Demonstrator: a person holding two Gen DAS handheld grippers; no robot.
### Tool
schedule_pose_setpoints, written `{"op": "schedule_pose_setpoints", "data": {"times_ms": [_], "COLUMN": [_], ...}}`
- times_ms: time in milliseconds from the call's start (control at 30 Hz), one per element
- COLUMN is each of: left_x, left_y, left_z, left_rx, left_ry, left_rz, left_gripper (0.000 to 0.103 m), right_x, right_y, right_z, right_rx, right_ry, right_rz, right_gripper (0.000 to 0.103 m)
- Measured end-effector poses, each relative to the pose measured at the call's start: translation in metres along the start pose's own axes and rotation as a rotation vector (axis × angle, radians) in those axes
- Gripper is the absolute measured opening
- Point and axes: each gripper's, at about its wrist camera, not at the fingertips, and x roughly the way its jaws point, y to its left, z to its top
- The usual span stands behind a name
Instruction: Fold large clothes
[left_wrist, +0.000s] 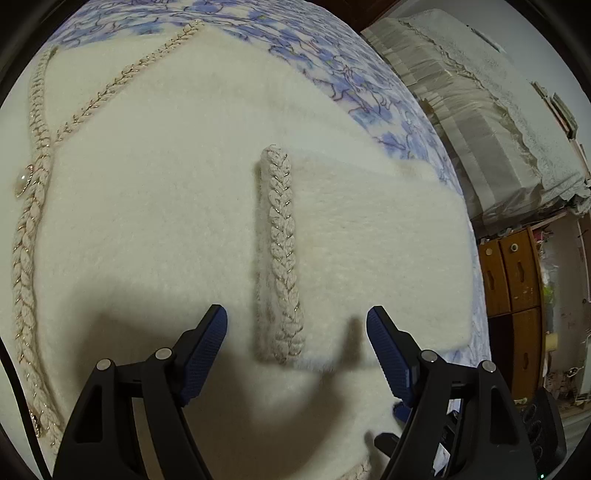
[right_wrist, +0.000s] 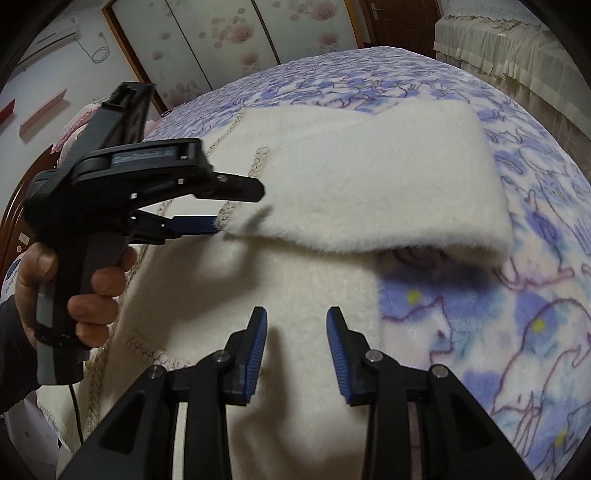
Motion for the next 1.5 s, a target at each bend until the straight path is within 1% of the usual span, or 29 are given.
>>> {"op": "schedule_pose_setpoints", "data": {"times_ms": [33, 67, 100, 133, 167, 233, 267, 300, 333, 467, 533, 567, 633, 733, 800, 833, 867, 900, 967, 1033, 1100, 1133, 1167, 1200, 1233, 1267, 1333, 1367, 1500], "left_x": [0.002, 0.003, 0.004, 0.007, 0.007, 0.0, -0.005, -0.012, -0.026, -0.096, -0.13, -0.148, -0.178, -0.205, -0.214, -0.213, -0.207, -0.202, -0.183, -0.168, -0.16, -0.159, -0.158, -0.157, -0.156, -0.157, -0.152, -0.147, -0.125], "left_y": [-0.005, -0.008, -0.012, -0.017, -0.023, -0.04, -0.048, -0.052, -0.058, -0.059, -0.053, -0.045, -0.023, 0.02, 0.058, 0.08, 0.104, 0.12, 0.157, 0.182, 0.195, 0.203, 0.206, 0.212, 0.215, 0.217, 0.221, 0.219, 0.214], "left_z": [0.002, 0.003, 0.004, 0.006, 0.007, 0.006, 0.006, 0.008, 0.014, 0.043, 0.056, 0.062, 0.069, 0.073, 0.067, 0.062, 0.057, 0.053, 0.044, 0.037, 0.033, 0.036, 0.037, 0.041, 0.042, 0.045, 0.055, 0.055, 0.081], "left_rx": [0.007, 0.014, 0.022, 0.03, 0.05, 0.145, 0.178, 0.19, 0.201, 0.21, 0.215, 0.213, 0.195, 0.136, 0.088, 0.065, 0.034, 0.011, -0.053, -0.115, -0.16, -0.188, -0.205, -0.221, -0.23, -0.237, -0.244, -0.243, -0.209], "left_ry": [0.003, 0.01, 0.027, 0.05, 0.046, 0.002, -0.014, -0.027, -0.059, -0.241, -0.333, -0.379, -0.444, -0.484, -0.478, -0.451, -0.4, -0.359, -0.251, -0.18, -0.171, -0.178, -0.186, -0.198, -0.208, -0.219, -0.224, -0.219, -0.18], "left_rz": [0.005, -0.003, -0.013, -0.007, 0.008, 0.081, 0.103, 0.111, 0.113, 0.119, 0.154, 0.188, 0.251, 0.319, 0.365, 0.389, 0.409, 0.412, 0.394, 0.372, 0.349, 0.33, 0.317, 0.306, 0.303, 0.297, 0.283, 0.278, 0.278], "left_gripper": [0.073, 0.046, 0.031, 0.019, 0.018, 0.017, 0.016, 0.016, 0.016, 0.016, 0.016, 0.016, 0.016, 0.016, 0.016, 0.017, 0.02, 0.024, 0.039, 0.045, 0.045, 0.047, 0.052, 0.054, 0.058, 0.06, 0.06, 0.06, 0.06], "right_x": [0.0, 0.001, 0.003, 0.002, 0.002, 0.002, 0.002, 0.0, -0.001, -0.006, -0.008, -0.01, -0.01, -0.008, -0.005, -0.003, -0.002, 0.0, 0.002, 0.004, 0.005, 0.005, 0.006, 0.006, 0.006, 0.004, 0.002, 0.003, 0.011], "right_y": [0.0, 0.0, -0.001, 0.0, 0.0, -0.001, -0.002, -0.002, -0.003, -0.004, -0.005, -0.006, -0.006, -0.005, -0.004, -0.002, -0.001, -0.001, 0.001, 0.002, 0.002, 0.002, 0.002, 0.001, 0.0, -0.001, -0.004, -0.006, -0.024], "right_z": [-0.002, -0.002, -0.002, -0.002, -0.001, 0.0, 0.0, -0.001, -0.001, -0.001, -0.002, -0.001, -0.001, 0.0, -0.002, -0.002, -0.002, -0.002, 0.0, 0.002, 0.007, 0.009, 0.012, 0.015, 0.02, 0.028, 0.048, 0.059, 0.102], "right_rx": [0.0, 0.0, 0.001, 0.003, 0.005, 0.014, 0.018, 0.022, 0.024, 0.015, 0.014, 0.016, 0.023, 0.026, 0.024, 0.02, 0.016, 0.014, 0.008, 0.012, 0.022, 0.027, 0.03, 0.031, 0.034, 0.035, 0.033, 0.038, 0.089], "right_ry": [0.001, 0.004, 0.006, 0.006, 0.006, 0.008, 0.007, 0.006, 0.006, 0.004, 0.001, -0.001, -0.003, 0.001, 0.009, 0.017, 0.023, 0.028, 0.037, 0.043, 0.051, 0.054, 0.057, 0.06, 0.057, 0.045, 0.02, 0.01, -0.011], "right_rz": [-0.003, -0.005, -0.007, -0.008, -0.011, -0.016, -0.018, -0.024, -0.028, -0.054, -0.064, -0.067, -0.069, -0.072, -0.073, -0.072, -0.071, -0.071, -0.07, -0.068, -0.067, -0.068, -0.07, -0.072, -0.078, -0.09, -0.114, -0.119, -0.128], "right_gripper": [0.034, 0.034, 0.034, 0.034, 0.034, 0.034, 0.034, 0.034, 0.034, 0.034, 0.034, 0.034, 0.034, 0.034, 0.034, 0.034, 0.034, 0.034, 0.034, 0.034, 0.034, 0.034, 0.036, 0.038, 0.043, 0.047, 0.051, 0.051, 0.051]}}
